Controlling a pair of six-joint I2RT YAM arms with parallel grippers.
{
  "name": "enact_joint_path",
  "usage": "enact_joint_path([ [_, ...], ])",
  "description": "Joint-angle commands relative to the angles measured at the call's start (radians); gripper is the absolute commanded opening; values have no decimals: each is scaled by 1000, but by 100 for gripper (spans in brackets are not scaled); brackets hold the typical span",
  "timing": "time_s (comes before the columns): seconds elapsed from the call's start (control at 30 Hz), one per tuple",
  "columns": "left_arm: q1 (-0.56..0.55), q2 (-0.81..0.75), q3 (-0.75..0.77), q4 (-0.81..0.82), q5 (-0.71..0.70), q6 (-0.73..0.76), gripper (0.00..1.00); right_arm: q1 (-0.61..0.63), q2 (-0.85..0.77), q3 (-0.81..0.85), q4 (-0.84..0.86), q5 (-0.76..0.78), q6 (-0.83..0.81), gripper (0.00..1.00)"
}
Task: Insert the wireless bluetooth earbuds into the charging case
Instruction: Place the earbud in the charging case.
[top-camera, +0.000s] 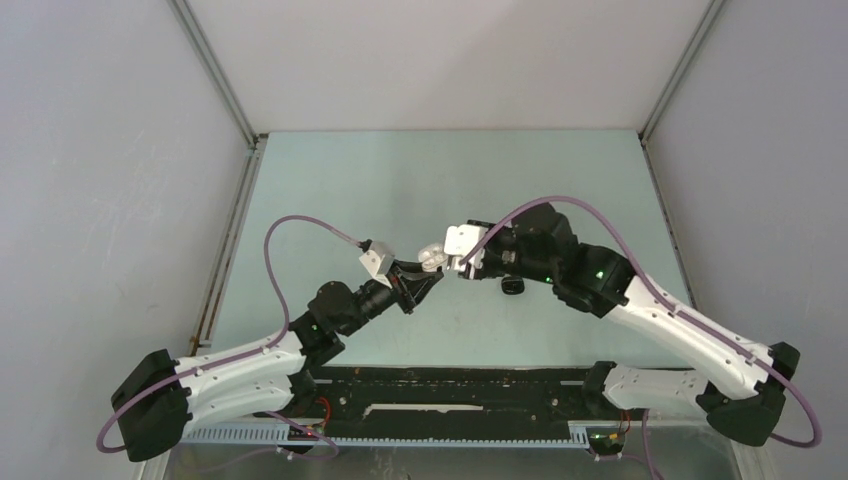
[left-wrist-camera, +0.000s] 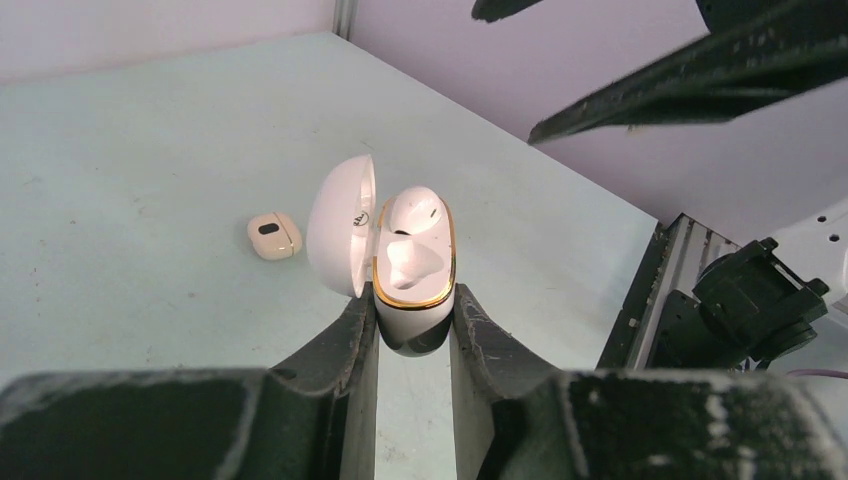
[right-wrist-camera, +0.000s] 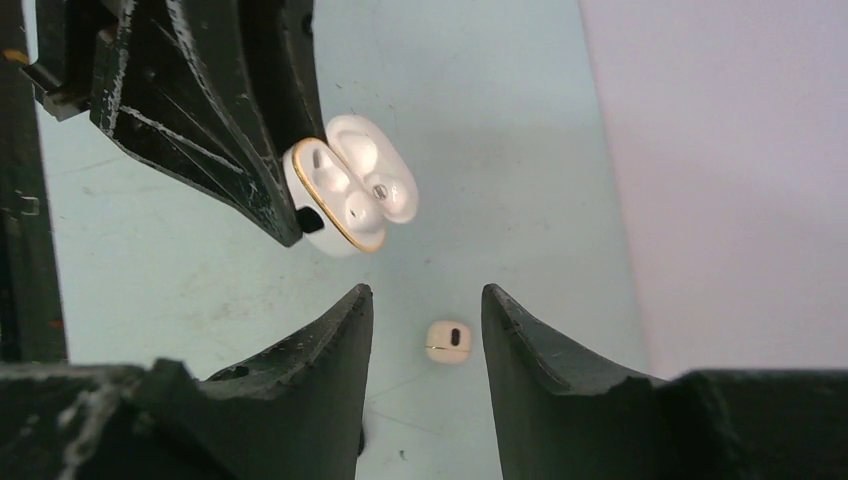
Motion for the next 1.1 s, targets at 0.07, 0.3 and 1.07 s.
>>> enact_joint_path([
  [0.07,7,3,6,66,-5,-5,0,-216,-32,42,-36,-307,195,47],
  [0.3,7,-29,5,43,-3,-13,0,-546,39,13,91,-691,453,47],
  [1.07,0,-413,210,-585,59,37,0,-300,488,67,80,-247,436,39],
])
